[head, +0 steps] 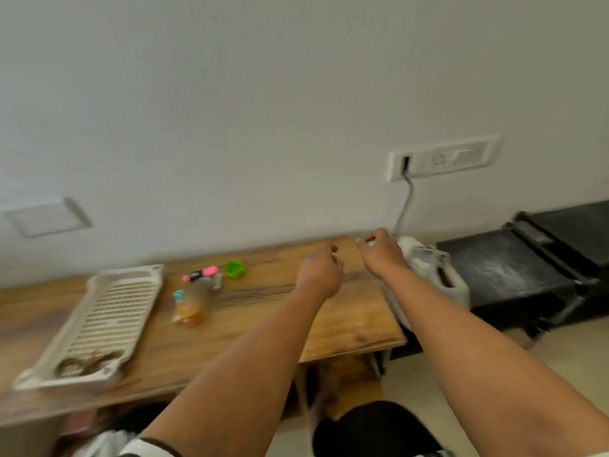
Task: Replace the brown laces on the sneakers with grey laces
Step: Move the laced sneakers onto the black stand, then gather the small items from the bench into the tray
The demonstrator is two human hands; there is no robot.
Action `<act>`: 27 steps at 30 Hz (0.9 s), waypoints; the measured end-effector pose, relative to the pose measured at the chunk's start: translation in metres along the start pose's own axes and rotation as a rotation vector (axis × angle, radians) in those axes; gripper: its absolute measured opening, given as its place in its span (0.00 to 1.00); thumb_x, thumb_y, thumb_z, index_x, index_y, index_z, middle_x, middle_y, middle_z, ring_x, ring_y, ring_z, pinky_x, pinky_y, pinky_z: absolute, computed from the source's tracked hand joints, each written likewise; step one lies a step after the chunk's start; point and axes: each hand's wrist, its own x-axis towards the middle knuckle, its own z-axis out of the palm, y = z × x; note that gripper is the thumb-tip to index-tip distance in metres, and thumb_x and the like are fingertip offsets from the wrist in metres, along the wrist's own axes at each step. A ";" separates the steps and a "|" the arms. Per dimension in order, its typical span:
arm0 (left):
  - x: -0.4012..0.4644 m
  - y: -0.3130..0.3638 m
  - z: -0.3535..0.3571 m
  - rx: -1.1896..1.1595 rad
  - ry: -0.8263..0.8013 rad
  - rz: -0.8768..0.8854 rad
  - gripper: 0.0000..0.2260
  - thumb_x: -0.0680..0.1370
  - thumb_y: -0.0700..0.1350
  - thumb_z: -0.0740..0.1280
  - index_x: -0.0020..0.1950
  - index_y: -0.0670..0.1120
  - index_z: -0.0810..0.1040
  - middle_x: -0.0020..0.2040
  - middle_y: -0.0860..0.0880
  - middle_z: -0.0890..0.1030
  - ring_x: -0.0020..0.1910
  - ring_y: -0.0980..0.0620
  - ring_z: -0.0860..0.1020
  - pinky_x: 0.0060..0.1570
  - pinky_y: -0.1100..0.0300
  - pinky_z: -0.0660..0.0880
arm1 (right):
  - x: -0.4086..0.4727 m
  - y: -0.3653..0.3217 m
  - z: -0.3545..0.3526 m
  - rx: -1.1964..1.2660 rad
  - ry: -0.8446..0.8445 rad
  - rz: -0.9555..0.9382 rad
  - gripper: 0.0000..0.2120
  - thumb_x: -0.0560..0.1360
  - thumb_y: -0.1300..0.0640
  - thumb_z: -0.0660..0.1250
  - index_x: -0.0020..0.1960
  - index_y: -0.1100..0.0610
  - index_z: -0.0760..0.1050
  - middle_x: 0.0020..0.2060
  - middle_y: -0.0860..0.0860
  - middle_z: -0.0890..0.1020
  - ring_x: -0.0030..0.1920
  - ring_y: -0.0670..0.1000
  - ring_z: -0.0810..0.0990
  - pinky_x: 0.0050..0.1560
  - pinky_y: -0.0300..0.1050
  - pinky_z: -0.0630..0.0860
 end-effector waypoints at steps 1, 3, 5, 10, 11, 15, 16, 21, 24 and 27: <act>-0.012 -0.021 -0.027 0.015 0.044 -0.017 0.13 0.81 0.44 0.63 0.65 0.47 0.74 0.59 0.47 0.81 0.59 0.45 0.78 0.57 0.54 0.76 | -0.014 -0.024 0.021 0.016 -0.042 -0.029 0.14 0.79 0.47 0.63 0.56 0.57 0.72 0.57 0.58 0.79 0.58 0.61 0.77 0.56 0.49 0.73; -0.033 -0.053 -0.065 0.044 0.087 -0.049 0.11 0.80 0.42 0.64 0.62 0.48 0.77 0.56 0.48 0.83 0.57 0.46 0.79 0.55 0.55 0.76 | -0.037 -0.054 0.048 0.044 -0.099 -0.048 0.15 0.79 0.46 0.62 0.56 0.56 0.72 0.56 0.58 0.79 0.57 0.60 0.77 0.53 0.48 0.72; -0.061 -0.097 -0.107 0.082 0.116 -0.119 0.10 0.79 0.42 0.65 0.59 0.48 0.78 0.55 0.48 0.83 0.55 0.46 0.80 0.53 0.56 0.76 | -0.064 -0.089 0.083 0.064 -0.165 -0.072 0.16 0.79 0.45 0.62 0.56 0.57 0.73 0.56 0.57 0.79 0.56 0.60 0.77 0.51 0.47 0.72; -0.113 -0.195 -0.182 0.135 0.197 -0.317 0.09 0.78 0.47 0.67 0.57 0.50 0.81 0.53 0.49 0.83 0.52 0.48 0.79 0.49 0.58 0.75 | -0.123 -0.149 0.160 -0.022 -0.351 -0.178 0.17 0.81 0.49 0.61 0.59 0.61 0.78 0.58 0.62 0.80 0.59 0.61 0.77 0.52 0.46 0.71; -0.117 -0.212 -0.193 0.114 0.222 -0.364 0.08 0.78 0.46 0.67 0.56 0.50 0.81 0.53 0.49 0.82 0.52 0.48 0.79 0.50 0.57 0.75 | -0.130 -0.156 0.175 -0.048 -0.385 -0.187 0.15 0.81 0.50 0.62 0.57 0.60 0.79 0.58 0.61 0.80 0.58 0.61 0.77 0.52 0.46 0.72; -0.114 -0.255 -0.211 0.059 0.241 -0.433 0.15 0.77 0.37 0.62 0.60 0.49 0.79 0.56 0.51 0.81 0.55 0.49 0.78 0.53 0.56 0.75 | -0.138 -0.159 0.220 -0.106 -0.529 -0.166 0.12 0.74 0.62 0.64 0.56 0.52 0.76 0.57 0.56 0.79 0.54 0.57 0.78 0.51 0.45 0.75; -0.107 -0.264 -0.212 0.052 0.236 -0.431 0.17 0.76 0.36 0.61 0.61 0.50 0.79 0.56 0.52 0.81 0.55 0.50 0.78 0.54 0.57 0.75 | -0.136 -0.159 0.231 -0.136 -0.562 -0.186 0.15 0.73 0.62 0.66 0.59 0.51 0.75 0.58 0.55 0.79 0.54 0.56 0.77 0.52 0.45 0.75; -0.070 -0.293 -0.210 0.088 0.162 -0.394 0.17 0.76 0.38 0.64 0.63 0.49 0.77 0.58 0.51 0.80 0.56 0.50 0.77 0.58 0.57 0.74 | -0.117 -0.163 0.277 -0.283 -0.599 -0.297 0.42 0.64 0.50 0.80 0.73 0.49 0.64 0.67 0.54 0.69 0.65 0.56 0.72 0.61 0.45 0.72; -0.042 -0.305 -0.202 0.108 0.190 -0.381 0.13 0.77 0.41 0.65 0.61 0.47 0.78 0.56 0.48 0.81 0.55 0.49 0.78 0.56 0.56 0.75 | -0.110 -0.160 0.299 -0.374 -0.597 -0.349 0.48 0.63 0.46 0.80 0.76 0.51 0.60 0.73 0.53 0.62 0.70 0.58 0.65 0.67 0.49 0.68; -0.020 -0.314 -0.190 0.100 0.195 -0.418 0.10 0.76 0.42 0.67 0.57 0.45 0.80 0.53 0.47 0.81 0.52 0.49 0.78 0.48 0.60 0.72 | -0.105 -0.148 0.312 -0.392 -0.518 -0.436 0.41 0.65 0.45 0.78 0.73 0.52 0.65 0.72 0.53 0.63 0.69 0.58 0.65 0.66 0.49 0.67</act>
